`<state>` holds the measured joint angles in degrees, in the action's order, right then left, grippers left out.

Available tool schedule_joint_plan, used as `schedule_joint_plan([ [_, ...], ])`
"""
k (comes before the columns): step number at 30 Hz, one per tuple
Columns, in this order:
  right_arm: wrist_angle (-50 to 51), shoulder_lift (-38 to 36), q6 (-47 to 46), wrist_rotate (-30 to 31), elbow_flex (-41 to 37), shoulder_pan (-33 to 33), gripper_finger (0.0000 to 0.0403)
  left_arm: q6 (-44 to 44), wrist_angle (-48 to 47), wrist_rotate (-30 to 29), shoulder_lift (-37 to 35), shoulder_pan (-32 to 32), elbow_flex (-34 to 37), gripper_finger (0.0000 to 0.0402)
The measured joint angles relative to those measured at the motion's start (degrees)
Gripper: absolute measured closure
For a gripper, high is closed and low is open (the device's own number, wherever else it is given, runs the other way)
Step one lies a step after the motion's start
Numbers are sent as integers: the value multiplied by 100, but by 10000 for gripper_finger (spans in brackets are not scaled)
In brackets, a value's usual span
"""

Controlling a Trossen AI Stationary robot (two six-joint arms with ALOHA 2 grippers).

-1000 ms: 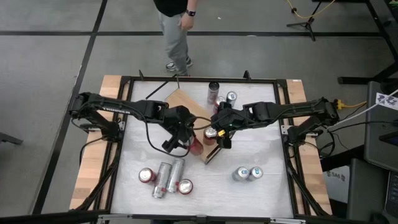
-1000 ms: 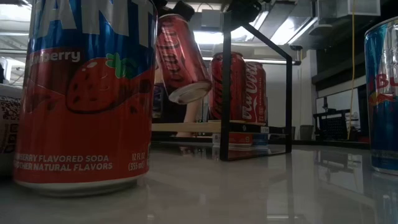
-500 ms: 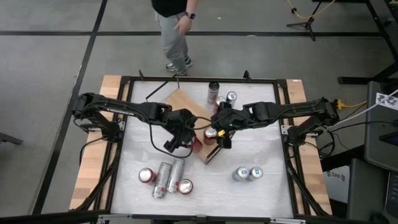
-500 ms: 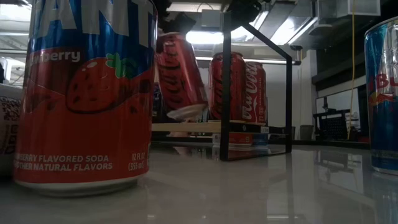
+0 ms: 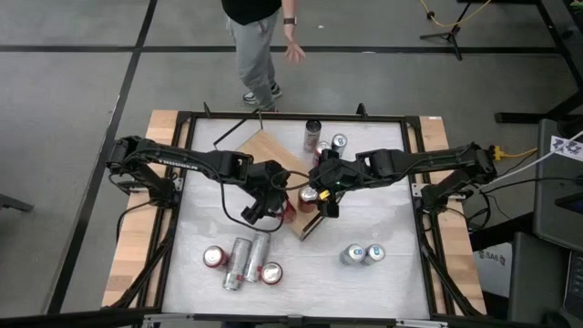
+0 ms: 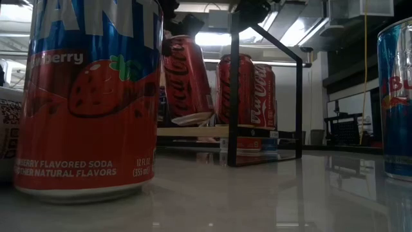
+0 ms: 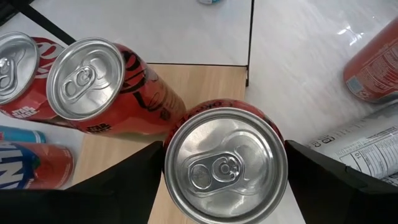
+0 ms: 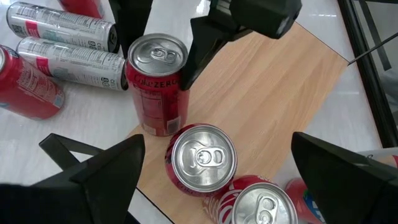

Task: Place canned beverage on shelf
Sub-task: Put the red black soda can on the shelf aligned with the other red black soda can

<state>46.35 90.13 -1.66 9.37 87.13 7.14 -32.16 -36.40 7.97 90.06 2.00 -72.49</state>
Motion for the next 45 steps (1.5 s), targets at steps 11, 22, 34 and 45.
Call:
schedule_joint_plan([
  [11, 2, 0, 0, 0, 0, 0, 8, 2, 4, -3, 0, 0, 0, 100],
  [22, 2, 0, 1, 0, 0, -2, 8, 46, 9, -463, 0, 0, 2, 100],
  [34, 2, 0, -1, 0, 0, 0, 8, 46, 9, -447, 0, 0, 4, 100],
  [45, 2, 0, 1, 0, 0, 0, 8, 46, 9, -447, 0, 0, 4, 92],
])
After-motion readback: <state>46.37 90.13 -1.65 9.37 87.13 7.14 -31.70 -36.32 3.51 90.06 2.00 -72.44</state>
